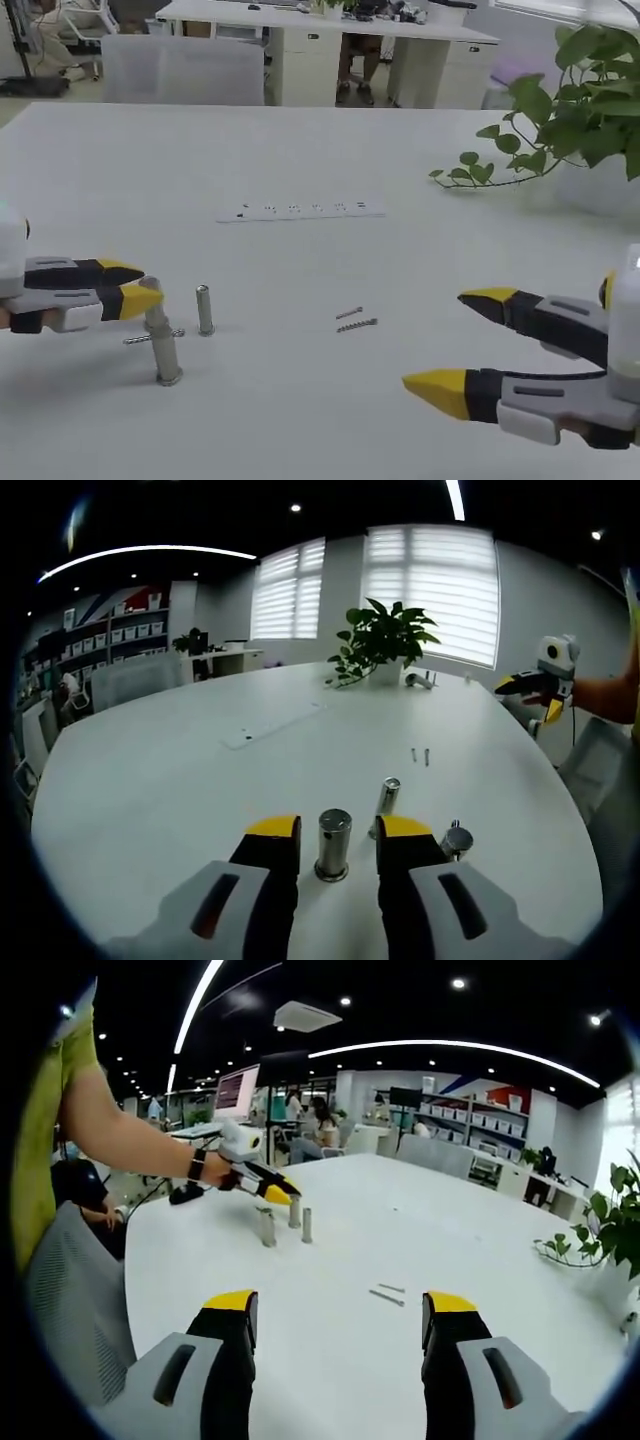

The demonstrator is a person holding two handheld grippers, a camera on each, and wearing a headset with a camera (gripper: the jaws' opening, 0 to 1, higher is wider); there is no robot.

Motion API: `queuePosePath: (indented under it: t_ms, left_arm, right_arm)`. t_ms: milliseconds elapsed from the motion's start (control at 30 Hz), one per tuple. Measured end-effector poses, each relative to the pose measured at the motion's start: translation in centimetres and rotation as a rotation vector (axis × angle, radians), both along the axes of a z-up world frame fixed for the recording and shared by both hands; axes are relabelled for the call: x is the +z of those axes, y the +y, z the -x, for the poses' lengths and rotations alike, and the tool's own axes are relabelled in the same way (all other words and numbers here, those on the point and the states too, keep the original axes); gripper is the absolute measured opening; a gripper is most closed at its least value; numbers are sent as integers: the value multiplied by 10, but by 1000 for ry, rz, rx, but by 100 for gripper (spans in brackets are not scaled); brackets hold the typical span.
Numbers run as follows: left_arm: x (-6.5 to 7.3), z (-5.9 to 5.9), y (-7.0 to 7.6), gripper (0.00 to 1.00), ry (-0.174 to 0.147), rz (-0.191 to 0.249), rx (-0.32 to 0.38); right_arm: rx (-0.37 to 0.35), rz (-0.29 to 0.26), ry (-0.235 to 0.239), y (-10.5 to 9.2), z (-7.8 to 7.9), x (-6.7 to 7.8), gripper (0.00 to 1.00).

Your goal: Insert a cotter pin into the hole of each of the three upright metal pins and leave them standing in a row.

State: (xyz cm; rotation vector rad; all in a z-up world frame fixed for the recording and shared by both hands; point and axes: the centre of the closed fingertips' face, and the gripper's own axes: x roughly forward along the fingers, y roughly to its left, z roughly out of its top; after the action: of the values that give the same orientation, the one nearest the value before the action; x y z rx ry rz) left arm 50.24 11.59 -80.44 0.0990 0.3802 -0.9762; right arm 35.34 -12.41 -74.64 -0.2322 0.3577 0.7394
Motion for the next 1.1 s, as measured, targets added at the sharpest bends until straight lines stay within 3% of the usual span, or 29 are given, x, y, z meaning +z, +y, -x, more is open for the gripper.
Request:
queuePosePath:
  t_ms: [233, 567, 1100]
  left_arm:
    - [-10, -2, -4, 23, 4, -12, -21]
    - [-13, -6, -7, 13, -14, -21, -44]
    - [-12, -4, -7, 10, -12, -22, -75]
  right_arm:
    - [-8, 2, 12, -2, -3, -5, 68]
    - [-13, -1, 27, -4, -4, -11, 68]
    - [-17, 4, 48, -6, -3, -19, 67]
